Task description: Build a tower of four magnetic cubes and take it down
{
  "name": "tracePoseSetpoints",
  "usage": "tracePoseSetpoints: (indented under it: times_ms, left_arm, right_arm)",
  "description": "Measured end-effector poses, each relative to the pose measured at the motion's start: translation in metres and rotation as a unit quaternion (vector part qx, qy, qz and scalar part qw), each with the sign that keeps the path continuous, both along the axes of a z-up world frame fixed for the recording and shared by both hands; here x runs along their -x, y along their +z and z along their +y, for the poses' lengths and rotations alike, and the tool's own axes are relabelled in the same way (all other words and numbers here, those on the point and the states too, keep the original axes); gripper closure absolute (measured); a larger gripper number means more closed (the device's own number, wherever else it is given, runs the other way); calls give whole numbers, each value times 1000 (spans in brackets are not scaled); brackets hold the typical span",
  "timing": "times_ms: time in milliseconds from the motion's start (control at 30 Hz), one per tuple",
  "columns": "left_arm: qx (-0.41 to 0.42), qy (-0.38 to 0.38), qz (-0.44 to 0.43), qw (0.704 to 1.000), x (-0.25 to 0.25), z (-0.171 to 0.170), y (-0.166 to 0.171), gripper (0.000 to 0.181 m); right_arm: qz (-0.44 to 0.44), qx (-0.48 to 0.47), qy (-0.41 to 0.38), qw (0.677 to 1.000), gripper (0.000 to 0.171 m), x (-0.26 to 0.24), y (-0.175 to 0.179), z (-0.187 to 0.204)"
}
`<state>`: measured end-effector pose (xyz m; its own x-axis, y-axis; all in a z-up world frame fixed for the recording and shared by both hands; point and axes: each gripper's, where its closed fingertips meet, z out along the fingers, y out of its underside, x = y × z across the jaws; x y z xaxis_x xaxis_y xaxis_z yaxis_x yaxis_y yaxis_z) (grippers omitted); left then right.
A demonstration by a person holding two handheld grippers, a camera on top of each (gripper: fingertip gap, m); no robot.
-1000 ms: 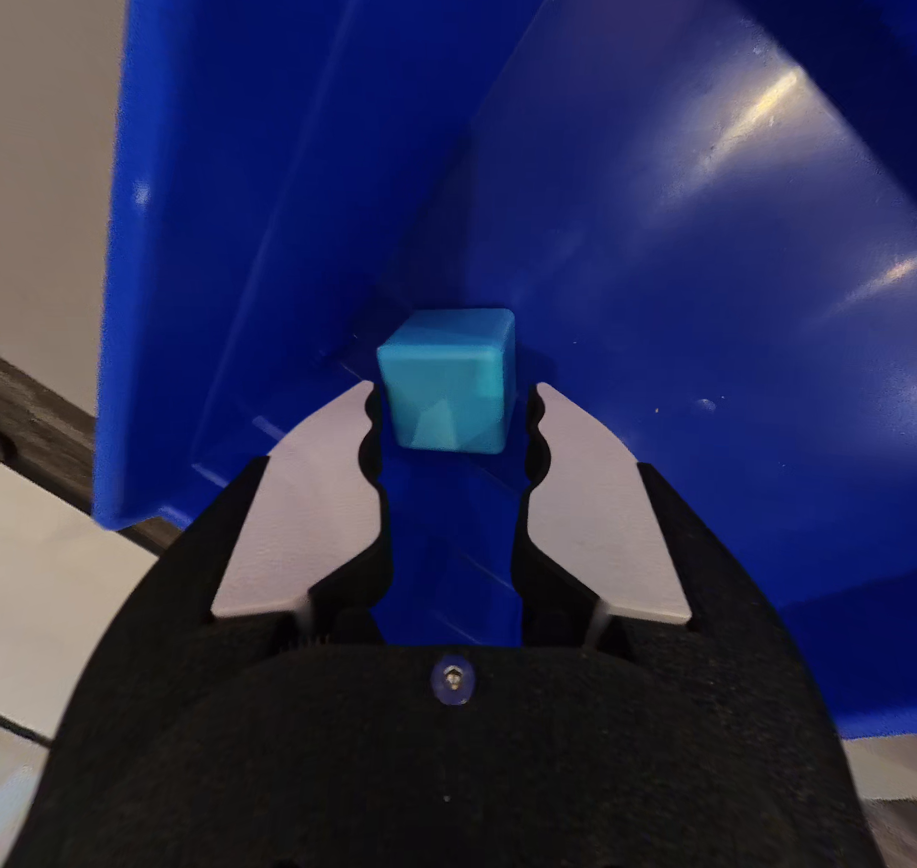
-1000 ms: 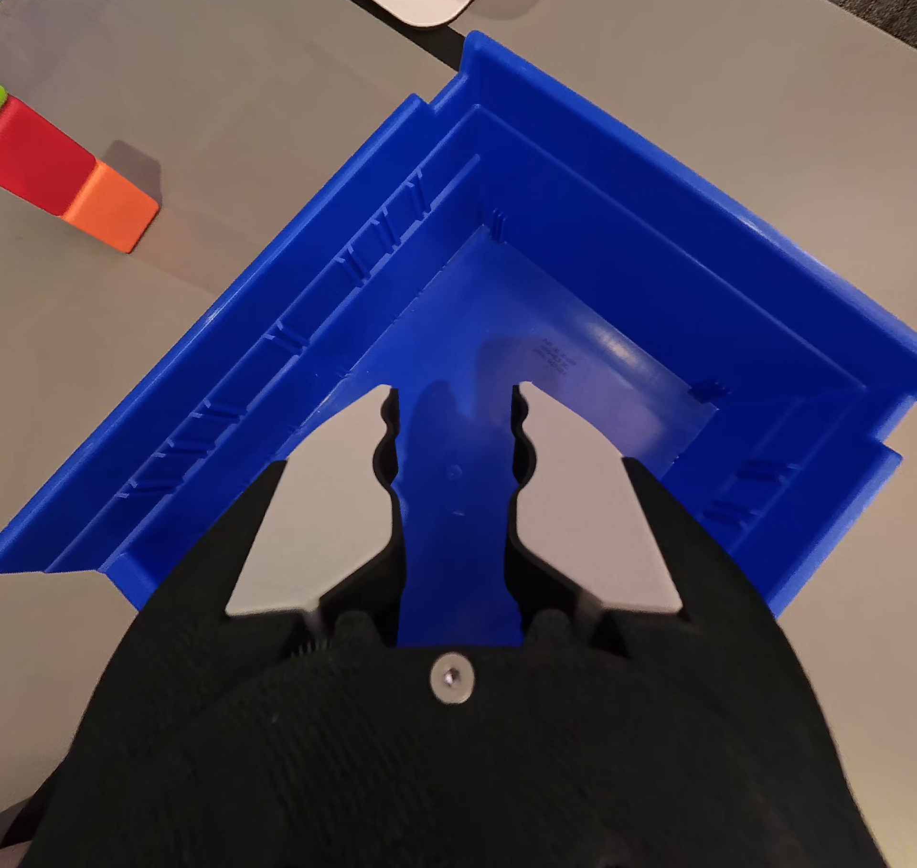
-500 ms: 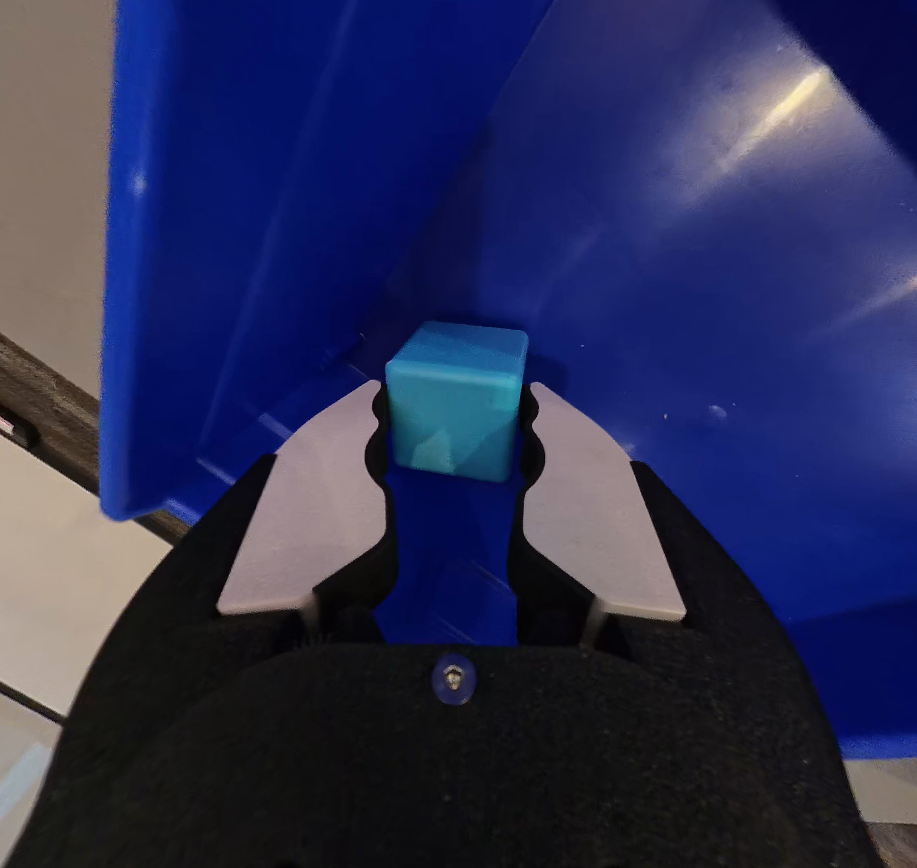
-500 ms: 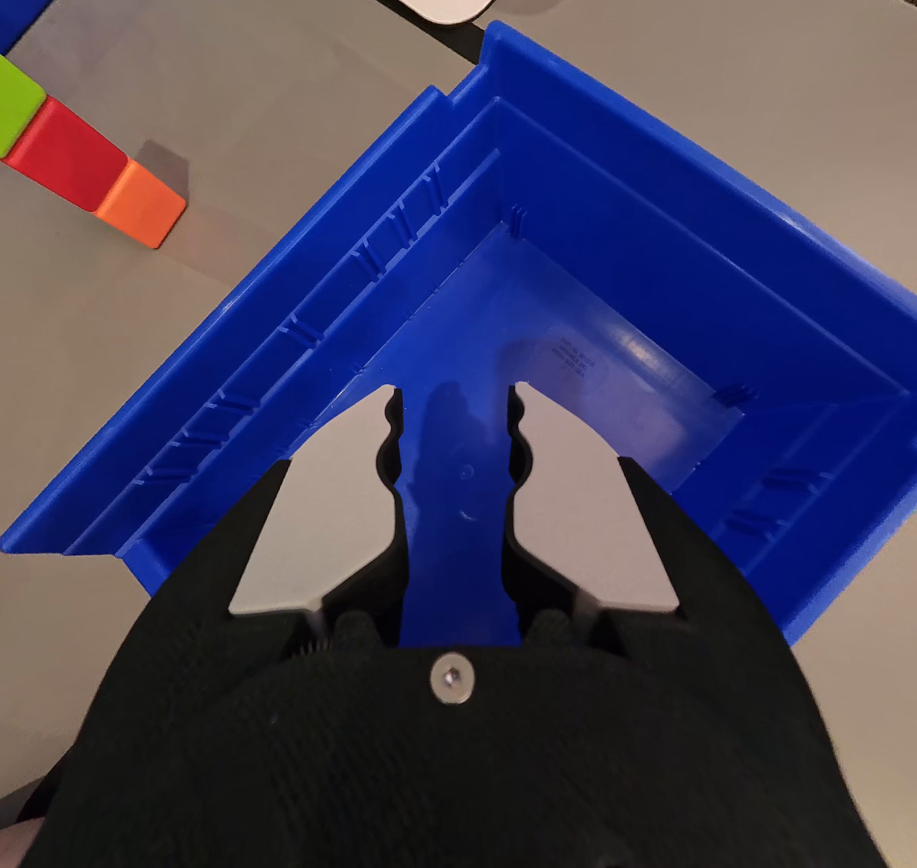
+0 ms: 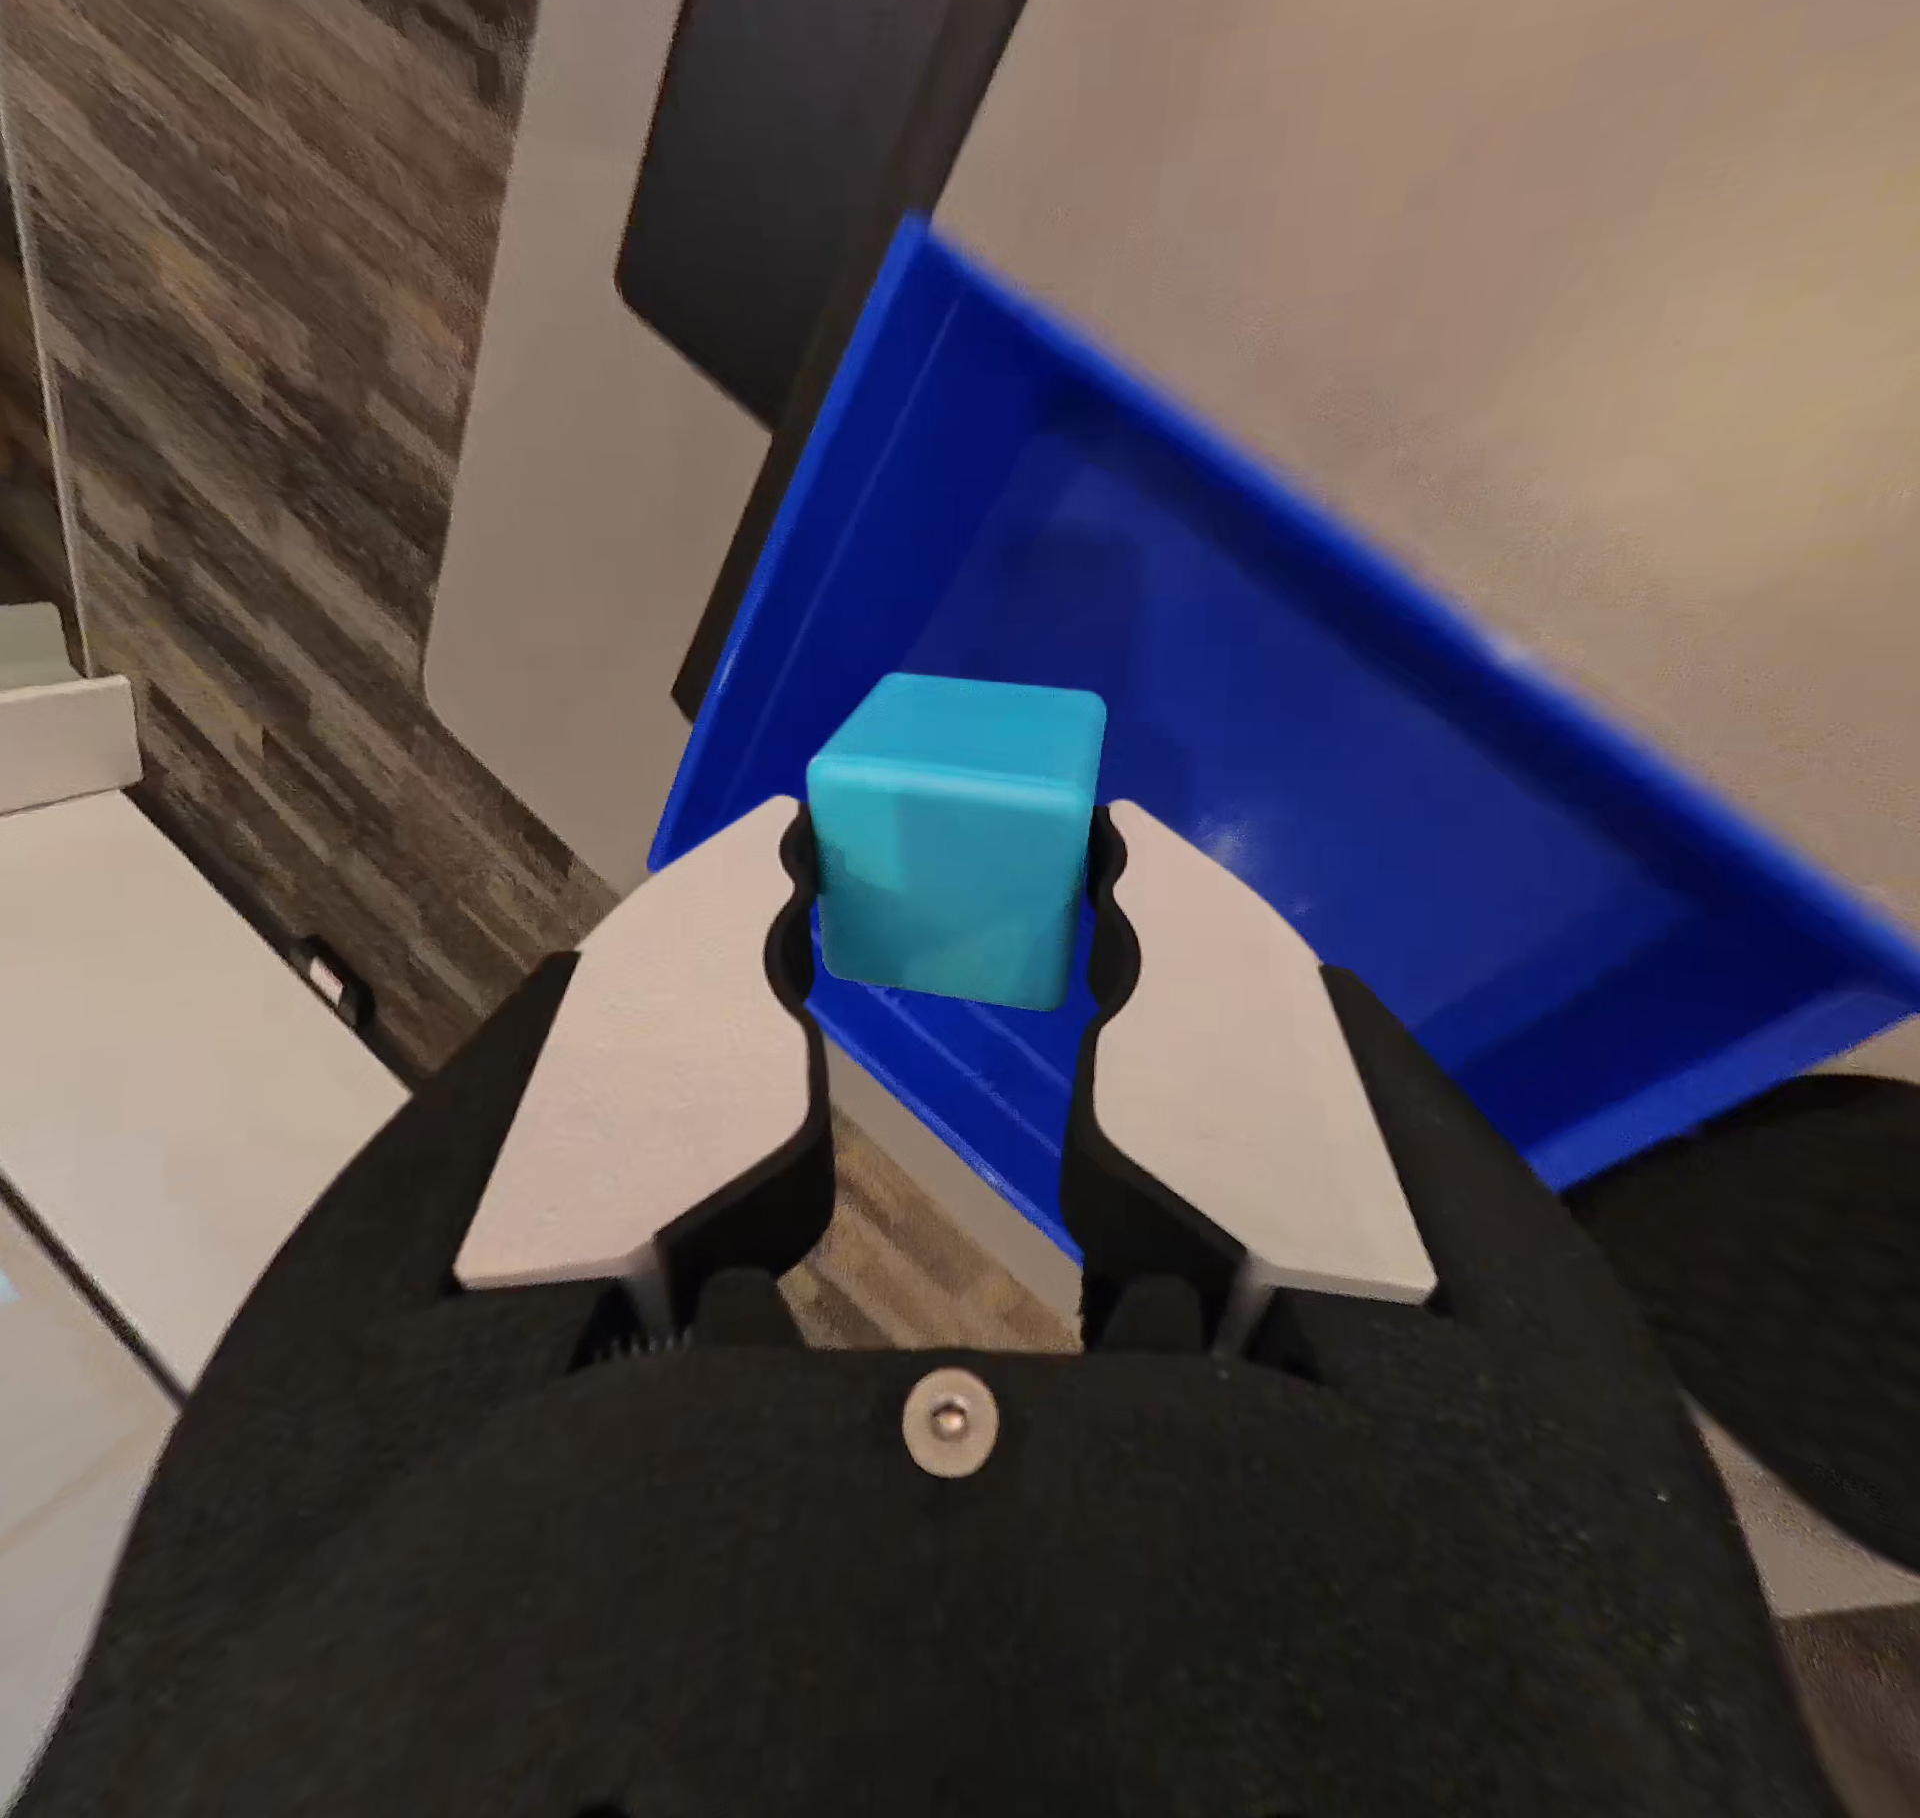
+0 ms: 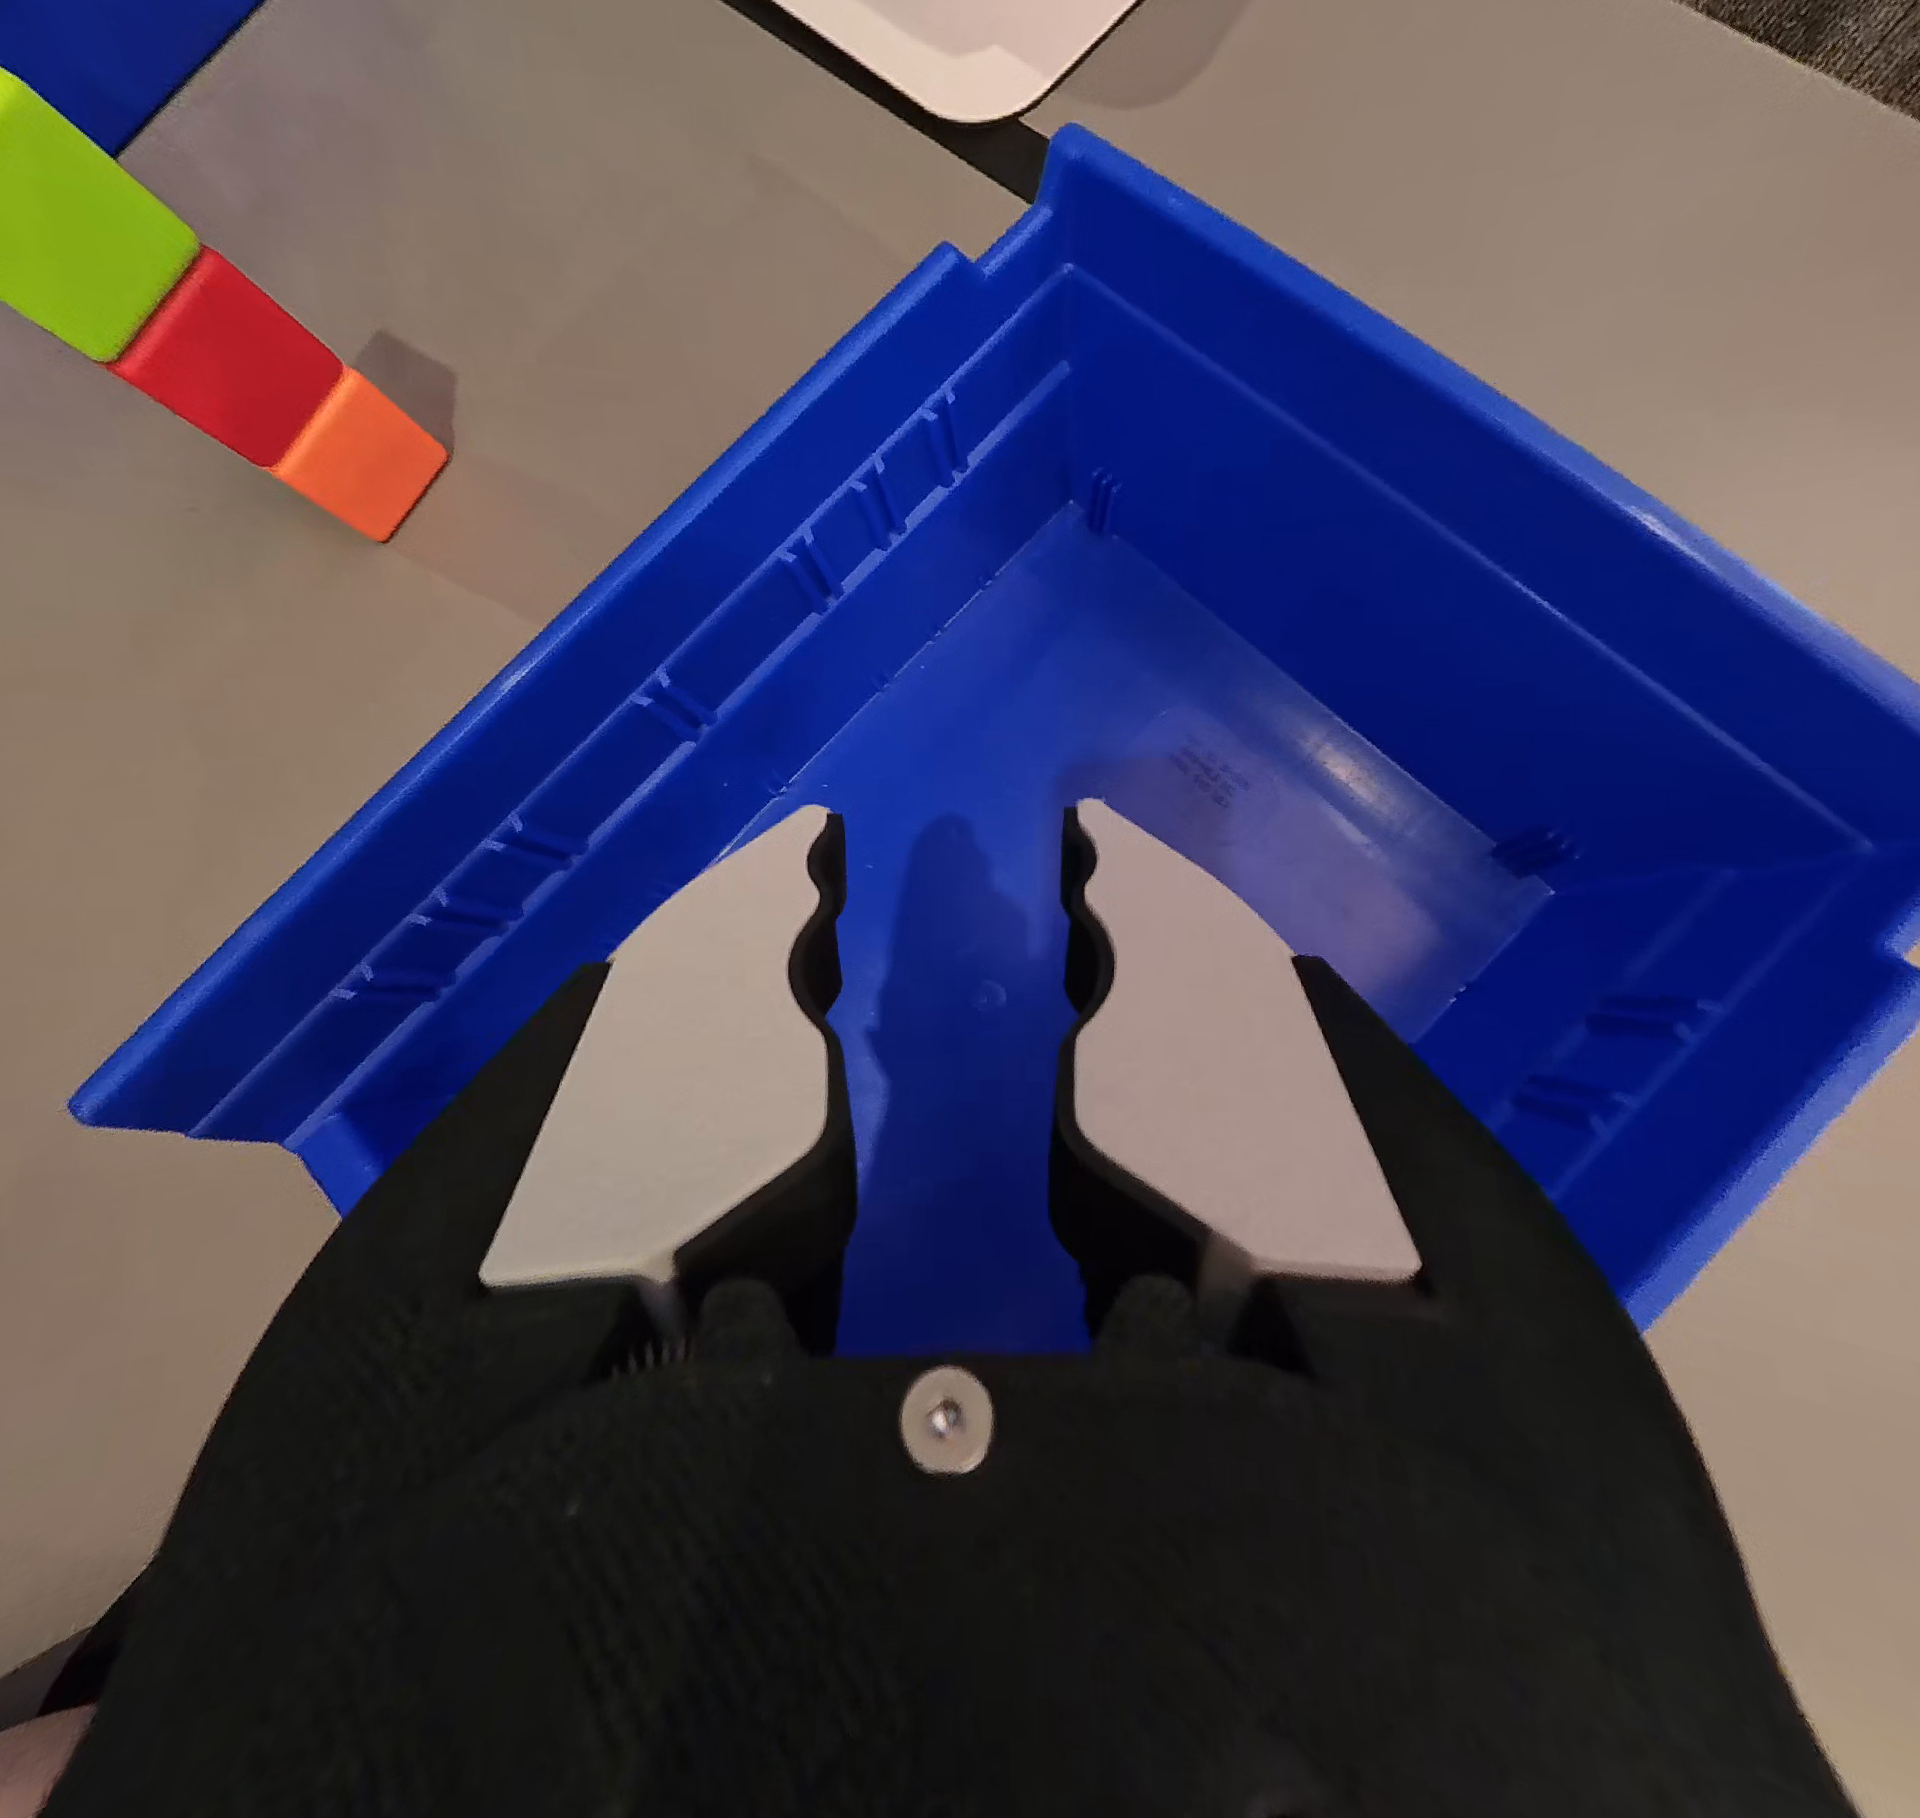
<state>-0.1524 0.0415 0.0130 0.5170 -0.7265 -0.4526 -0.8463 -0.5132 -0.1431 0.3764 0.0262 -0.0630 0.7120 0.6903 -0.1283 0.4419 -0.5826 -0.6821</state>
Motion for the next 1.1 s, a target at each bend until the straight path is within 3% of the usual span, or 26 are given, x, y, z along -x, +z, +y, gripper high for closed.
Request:
tracePoseSetpoints:
  times_ms: [200, 400, 700, 1100]
  left_arm:
    - [-9, -58, -77, 995, -102, -31, 43, 131]
    - [9, -112, -101, 989, -180, -54, 54, 131]
    - [49, -152, -74, 984, -243, -61, 29, 131]
    - [94, -170, -30, 980, -265, -67, -14, 131]
  right_arm:
    - [13, -13, 1, 1000, 130, -1, 9, -2]
    - [23, -20, 0, 1000, 130, -4, 14, -4]
    - [21, -14, 8, 1000, 131, -3, 11, -6]
    - [20, -8, 12, 1000, 131, -5, 9, -7]
